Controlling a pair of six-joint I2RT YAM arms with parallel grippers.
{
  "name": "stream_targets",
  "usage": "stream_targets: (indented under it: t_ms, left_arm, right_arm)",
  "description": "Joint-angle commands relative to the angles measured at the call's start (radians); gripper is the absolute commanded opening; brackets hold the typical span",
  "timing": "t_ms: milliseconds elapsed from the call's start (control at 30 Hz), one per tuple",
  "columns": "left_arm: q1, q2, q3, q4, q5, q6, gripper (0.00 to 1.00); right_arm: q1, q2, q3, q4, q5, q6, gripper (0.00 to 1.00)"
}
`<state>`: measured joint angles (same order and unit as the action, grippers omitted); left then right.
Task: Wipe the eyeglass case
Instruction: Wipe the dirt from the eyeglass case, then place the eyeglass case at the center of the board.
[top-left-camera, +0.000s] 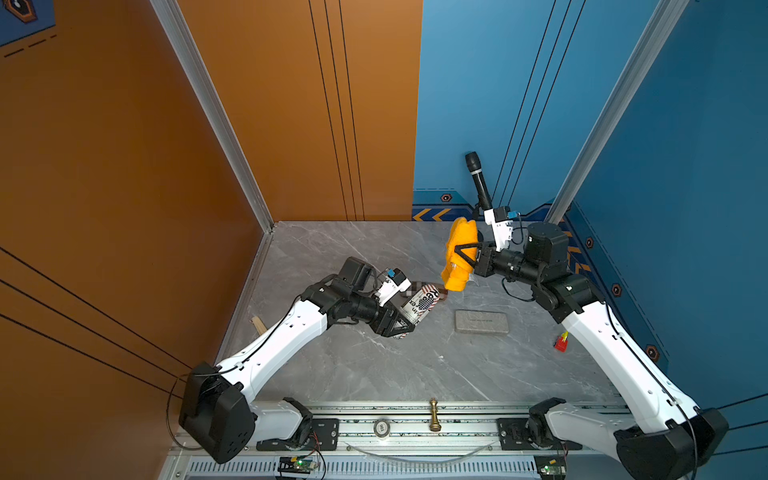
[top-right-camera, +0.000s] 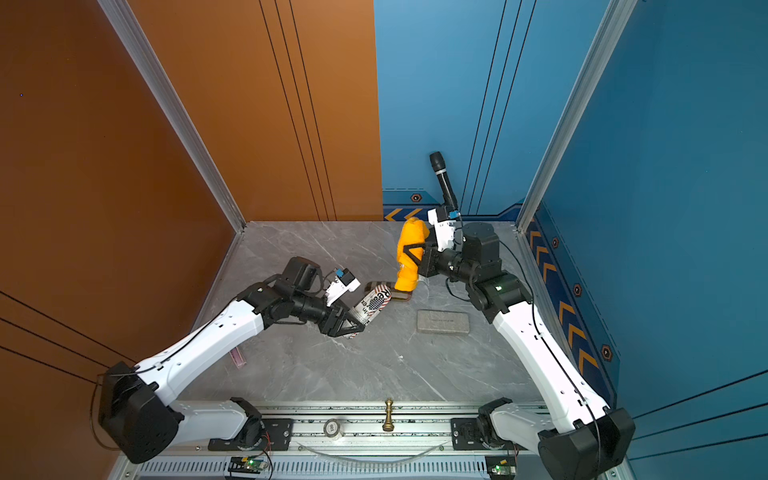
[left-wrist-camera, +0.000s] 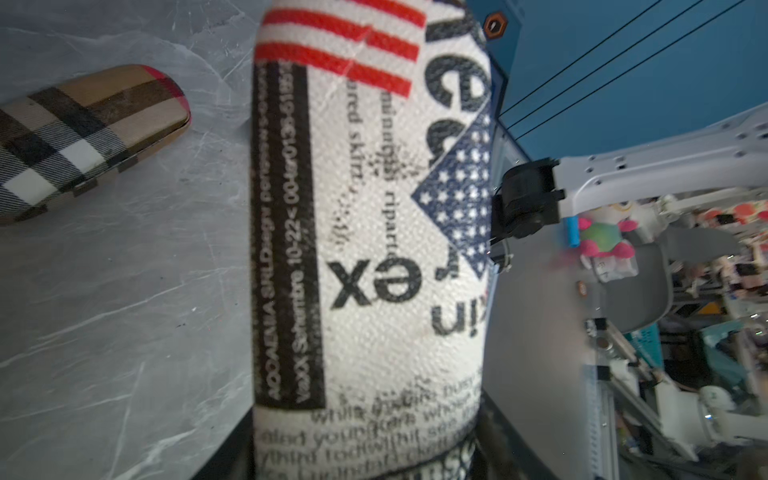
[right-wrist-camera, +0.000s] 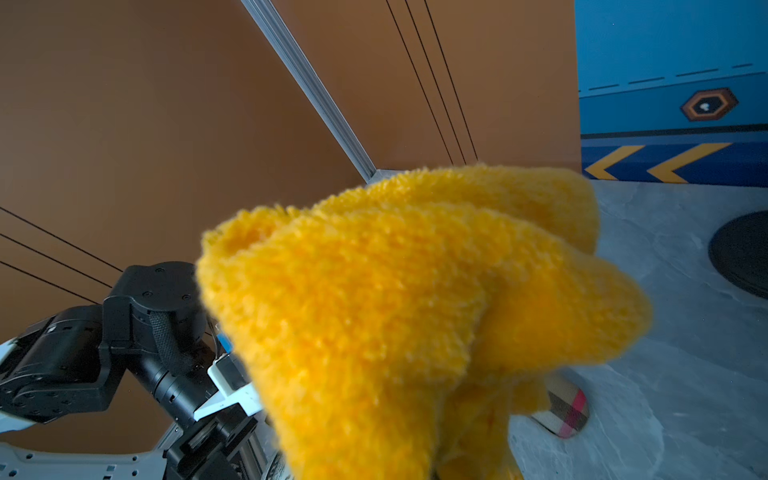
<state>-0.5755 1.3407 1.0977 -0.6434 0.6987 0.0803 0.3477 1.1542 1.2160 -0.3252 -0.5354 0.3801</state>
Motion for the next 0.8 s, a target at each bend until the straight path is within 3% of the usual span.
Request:
stream_targets:
  t_ms: [0, 433, 767]
  left_arm:
    - [-0.039, 0.045, 0.072, -0.145, -0.191, 0.243, 0.28]
    - [-0.154, 0.256, 0.050, -0.114, -0.609, 0.580, 0.25]
    - [-0.152, 0.380, 0.058, -0.008, -0.596, 0.658, 0.26]
  right_arm:
    - [0.003, -0.050, -0.031, -0.123, 0.063, -0.038, 0.00]
    - [0.011, -0.040, -0.115, -0.104, 0.075, -0.037, 0.00]
    - [0.017, 0.013, -0.133, -0.072, 0.069, -0.041, 0.00]
